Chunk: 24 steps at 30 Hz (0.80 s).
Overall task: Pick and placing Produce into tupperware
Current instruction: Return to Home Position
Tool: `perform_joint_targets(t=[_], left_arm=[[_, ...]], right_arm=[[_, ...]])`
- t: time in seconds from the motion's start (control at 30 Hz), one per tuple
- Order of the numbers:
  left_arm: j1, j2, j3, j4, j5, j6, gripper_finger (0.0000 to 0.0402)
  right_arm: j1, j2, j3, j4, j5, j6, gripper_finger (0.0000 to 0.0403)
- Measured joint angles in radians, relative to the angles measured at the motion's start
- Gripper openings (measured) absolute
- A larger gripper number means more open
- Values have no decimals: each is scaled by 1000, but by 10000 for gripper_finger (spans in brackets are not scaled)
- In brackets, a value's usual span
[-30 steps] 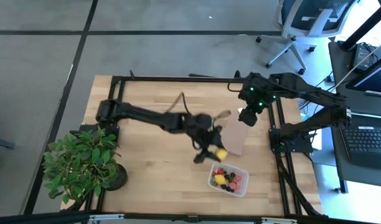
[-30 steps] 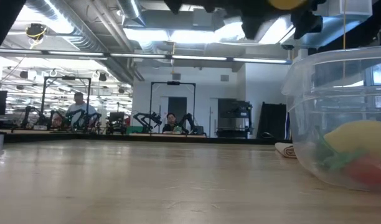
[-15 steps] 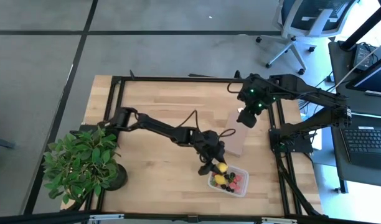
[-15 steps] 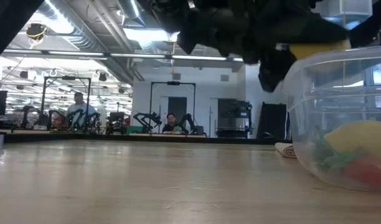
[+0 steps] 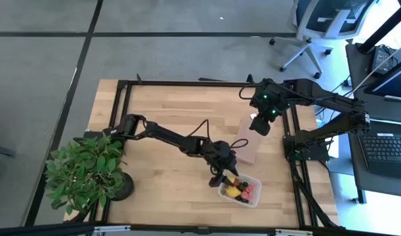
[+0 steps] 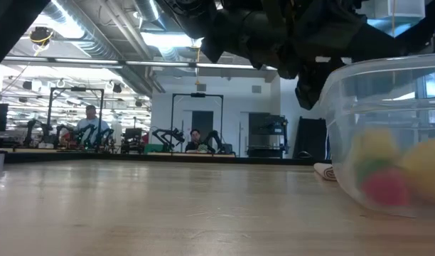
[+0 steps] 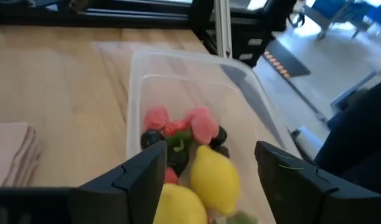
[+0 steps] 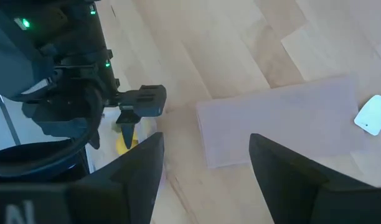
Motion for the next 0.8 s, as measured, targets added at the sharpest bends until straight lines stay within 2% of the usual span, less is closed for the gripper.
perform_joint_targets(t=[0.07,0.17,0.27,0.33,0.47,0.6,0.7,0.8], left_arm=[[11,-4,0,1,20,-30,238],[47,-41,-2,-21,138,-41,237],[108,-132,-1,-45,225,-44,234],[165,-198,2,-68,227,-22,234],[291,-349,1,-196,150,75,237],[402,-510,-8,-338,-21,181,233],[470,-627,-95,-348,-62,202,232],[531,-768,-241,-324,-62,199,232]], right_arm=[[0,0,0,-1,0,0,238],[0,-2,0,1,0,-20,238],[0,-16,0,35,1,-70,238],[-1,-33,0,101,1,-104,238],[-1,-91,0,285,14,-222,238],[-1,-186,-34,508,102,-322,238],[-3,-278,-132,654,132,-366,238],[-4,-385,-257,651,145,-362,238]])
